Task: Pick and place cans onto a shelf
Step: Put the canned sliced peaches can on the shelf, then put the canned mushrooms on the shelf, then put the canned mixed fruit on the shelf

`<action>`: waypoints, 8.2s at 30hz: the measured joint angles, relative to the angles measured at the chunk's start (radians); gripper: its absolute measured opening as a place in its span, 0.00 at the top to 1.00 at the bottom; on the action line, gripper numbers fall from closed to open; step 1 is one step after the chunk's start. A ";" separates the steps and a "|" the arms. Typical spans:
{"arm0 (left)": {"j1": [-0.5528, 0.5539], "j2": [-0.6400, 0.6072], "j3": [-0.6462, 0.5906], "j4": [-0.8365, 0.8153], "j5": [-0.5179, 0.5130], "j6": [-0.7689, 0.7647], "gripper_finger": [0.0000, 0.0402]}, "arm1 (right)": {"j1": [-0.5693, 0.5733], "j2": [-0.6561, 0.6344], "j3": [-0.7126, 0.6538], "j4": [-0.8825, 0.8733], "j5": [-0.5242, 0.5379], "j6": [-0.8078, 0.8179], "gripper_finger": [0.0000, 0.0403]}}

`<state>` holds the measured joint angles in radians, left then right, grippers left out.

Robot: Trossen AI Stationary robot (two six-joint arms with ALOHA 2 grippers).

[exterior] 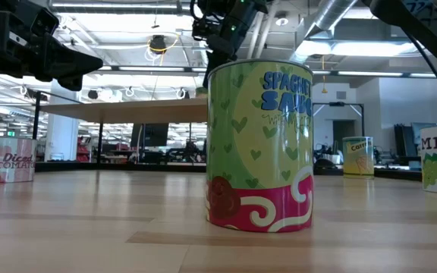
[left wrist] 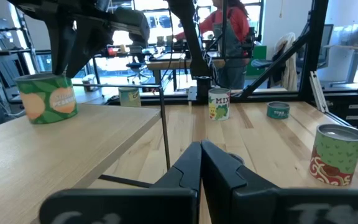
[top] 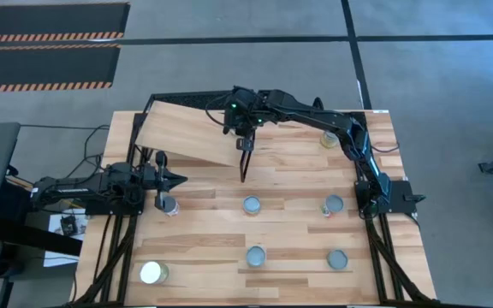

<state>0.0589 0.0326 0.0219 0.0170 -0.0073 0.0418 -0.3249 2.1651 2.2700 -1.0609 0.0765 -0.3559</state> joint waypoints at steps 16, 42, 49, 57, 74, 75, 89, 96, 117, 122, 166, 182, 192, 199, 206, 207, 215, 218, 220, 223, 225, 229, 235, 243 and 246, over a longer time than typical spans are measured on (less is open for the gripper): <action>0.000 0.000 0.000 -0.007 0.000 0.000 1.00 | 0.158 -0.127 0.032 -0.078 0.152 -0.028 0.97; 0.000 0.000 0.000 -0.016 0.047 -0.046 1.00 | 0.241 -0.780 -1.450 1.463 -0.079 0.185 1.00; 0.000 0.026 0.000 0.021 0.047 -0.057 1.00 | 0.223 -0.873 -1.774 1.831 -0.075 0.234 1.00; -0.008 0.234 0.008 0.298 0.114 -0.091 1.00 | 0.186 -0.878 -2.009 2.194 -0.056 0.281 1.00; -0.115 0.985 0.387 0.348 0.063 0.026 1.00 | 0.183 -0.877 -2.083 2.305 -0.026 0.275 0.99; -0.120 1.030 0.408 0.348 0.065 0.033 1.00 | 0.183 -0.877 -2.083 2.305 -0.026 0.270 0.99; -0.213 1.509 0.672 0.329 0.026 0.116 1.00 | 0.171 -0.876 -2.082 2.302 -0.026 0.250 0.99; -0.252 1.656 0.775 0.255 -0.098 0.158 0.94 | 0.171 -0.876 -2.082 2.300 -0.027 0.250 0.99; -0.299 1.806 0.803 0.269 -0.294 0.253 0.76 | 0.171 -0.876 -2.082 2.307 -0.027 0.250 0.99; -0.296 1.832 0.804 0.292 -0.294 0.255 0.80 | 0.171 -0.876 -2.082 2.303 -0.027 0.250 0.99; 0.343 1.222 1.091 -0.680 -0.052 0.020 1.00 | 0.165 -0.876 -2.056 2.292 -0.037 0.224 0.99; 0.493 1.446 1.213 -0.648 0.078 0.157 1.00 | 0.165 -0.876 -2.056 2.288 -0.036 0.217 0.99; 0.537 1.448 1.213 -0.654 0.066 0.160 1.00 | 0.165 -0.876 -2.056 2.288 -0.036 0.216 0.99; 0.539 1.448 1.213 -0.642 0.090 0.149 0.98 | 0.165 -0.876 -2.056 2.288 -0.036 0.216 0.99; 0.538 1.448 1.213 -0.643 0.086 0.131 0.97 | 0.165 -0.876 -2.056 2.288 -0.035 0.216 0.99; 0.538 1.448 1.213 -0.644 0.080 0.131 0.97 | 0.165 -0.876 -2.056 2.288 -0.035 0.216 0.99; 0.538 1.448 1.213 -0.647 0.073 0.129 0.88 | 0.165 -0.876 -2.056 2.288 -0.035 0.216 0.99; 0.538 1.448 1.213 -0.644 0.072 0.137 0.83 | 0.165 -0.876 -2.056 2.288 -0.035 0.216 0.99; 0.538 1.433 1.213 -0.641 0.072 0.151 0.81 | 0.165 -0.876 -2.056 2.288 -0.035 0.216 0.99; 0.538 1.368 1.213 -0.628 0.061 0.180 0.79 | 0.165 -0.876 -2.056 2.288 -0.035 0.215 0.99; 0.528 1.311 1.211 -0.635 0.041 0.175 0.79 | 0.165 -0.876 -2.056 2.288 -0.034 0.213 0.99; 0.467 1.164 1.119 -0.554 0.056 0.150 0.83 | 0.165 -0.876 -2.056 2.288 -0.027 0.198 0.99; 0.308 0.953 0.820 -0.261 0.075 0.118 0.94 | 0.165 -0.876 -2.056 2.281 -0.026 0.198 0.99; 0.115 0.838 0.456 0.207 0.082 0.076 0.99 | 0.172 -0.876 -2.056 2.266 -0.025 0.210 0.98; 0.072 0.837 0.372 0.335 0.083 0.075 1.00 | 0.191 -0.876 -2.056 2.265 -0.009 0.201 0.98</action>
<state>0.1305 0.8696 0.3943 0.3524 0.0753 0.1168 -0.1338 1.2888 0.2138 1.2045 0.0679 -0.1551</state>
